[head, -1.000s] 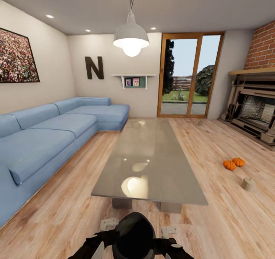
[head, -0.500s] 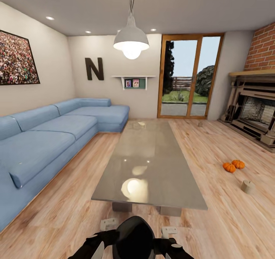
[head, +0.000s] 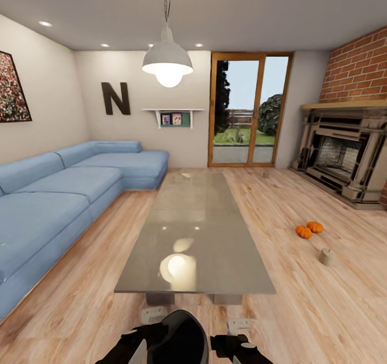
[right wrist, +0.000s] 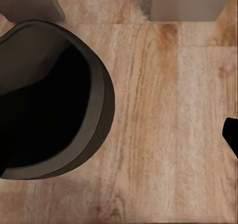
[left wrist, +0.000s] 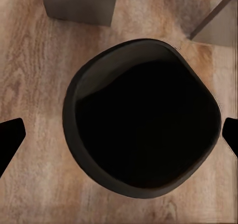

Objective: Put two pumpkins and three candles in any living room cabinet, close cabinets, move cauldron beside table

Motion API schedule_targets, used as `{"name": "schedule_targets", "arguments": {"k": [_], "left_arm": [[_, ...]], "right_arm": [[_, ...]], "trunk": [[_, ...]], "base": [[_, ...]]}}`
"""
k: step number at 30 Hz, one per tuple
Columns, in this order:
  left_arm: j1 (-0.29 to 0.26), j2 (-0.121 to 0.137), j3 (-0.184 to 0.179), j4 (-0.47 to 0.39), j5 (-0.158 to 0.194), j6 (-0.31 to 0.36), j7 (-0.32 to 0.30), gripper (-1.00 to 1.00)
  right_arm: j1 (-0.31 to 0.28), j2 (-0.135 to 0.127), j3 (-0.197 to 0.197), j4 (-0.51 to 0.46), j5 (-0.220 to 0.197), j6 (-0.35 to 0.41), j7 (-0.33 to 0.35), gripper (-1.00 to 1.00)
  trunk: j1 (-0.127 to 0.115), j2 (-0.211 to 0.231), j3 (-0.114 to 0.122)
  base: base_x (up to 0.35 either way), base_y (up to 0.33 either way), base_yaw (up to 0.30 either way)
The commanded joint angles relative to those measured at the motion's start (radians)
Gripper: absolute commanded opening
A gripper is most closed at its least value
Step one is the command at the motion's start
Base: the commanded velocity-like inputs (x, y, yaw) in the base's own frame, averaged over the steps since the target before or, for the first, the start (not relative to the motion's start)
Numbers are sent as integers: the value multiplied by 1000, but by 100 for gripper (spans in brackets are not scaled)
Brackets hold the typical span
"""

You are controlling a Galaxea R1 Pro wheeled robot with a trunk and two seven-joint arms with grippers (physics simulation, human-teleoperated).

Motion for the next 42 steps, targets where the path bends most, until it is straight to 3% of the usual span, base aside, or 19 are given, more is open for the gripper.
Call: {"name": "schedule_targets", "arguments": {"k": [1,14,31,42], "left_arm": [[0,1,-8,-3,11,5,9,100],[0,1,-8,-3,9,4,11,100],[0,0,-8,-3,9,3,11,100],[0,0,-8,-3,9,3,9,100]], "right_arm": [[0,0,7,-1,-6,4,-6,100],[0,0,7,0,-6,-6,-5,100],[0,0,7,0,-6,-7,-5,100],[0,0,7,-1,-33,-8,-5,100]], "trunk": [[-4,7,3],[-54,98,49],[-119,217,104],[-119,217,112]], "base": [[0,0,-254],[-145,0,-252],[-18,0,-48],[0,0,-240]]}}
